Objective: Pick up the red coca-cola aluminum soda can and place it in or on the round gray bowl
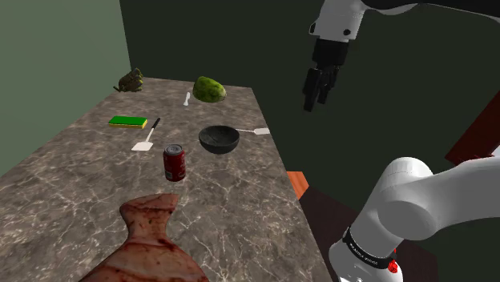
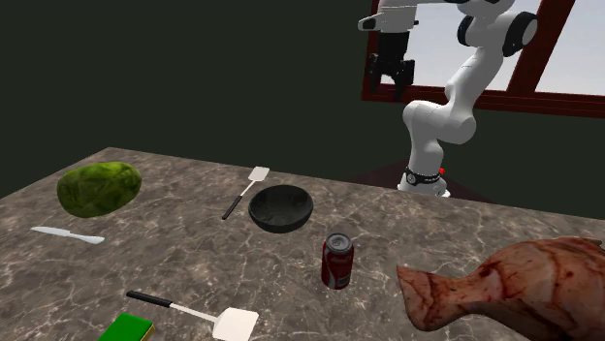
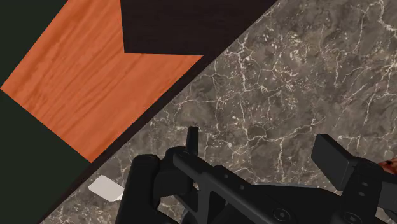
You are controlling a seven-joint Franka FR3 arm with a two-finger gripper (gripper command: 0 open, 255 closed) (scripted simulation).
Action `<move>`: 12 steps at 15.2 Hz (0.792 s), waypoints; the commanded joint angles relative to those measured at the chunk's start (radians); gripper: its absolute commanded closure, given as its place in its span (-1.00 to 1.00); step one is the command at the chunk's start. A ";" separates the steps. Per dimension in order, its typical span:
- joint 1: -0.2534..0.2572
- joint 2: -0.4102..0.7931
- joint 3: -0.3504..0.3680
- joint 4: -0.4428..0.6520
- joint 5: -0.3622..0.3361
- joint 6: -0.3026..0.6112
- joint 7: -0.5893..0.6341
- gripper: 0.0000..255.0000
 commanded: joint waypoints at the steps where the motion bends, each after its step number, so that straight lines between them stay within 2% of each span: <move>1: 0.000 0.000 0.000 0.000 0.000 0.000 0.000 -1.00; 12: 0.039 0.306 0.116 0.034 0.058 0.289 0.092 -1.00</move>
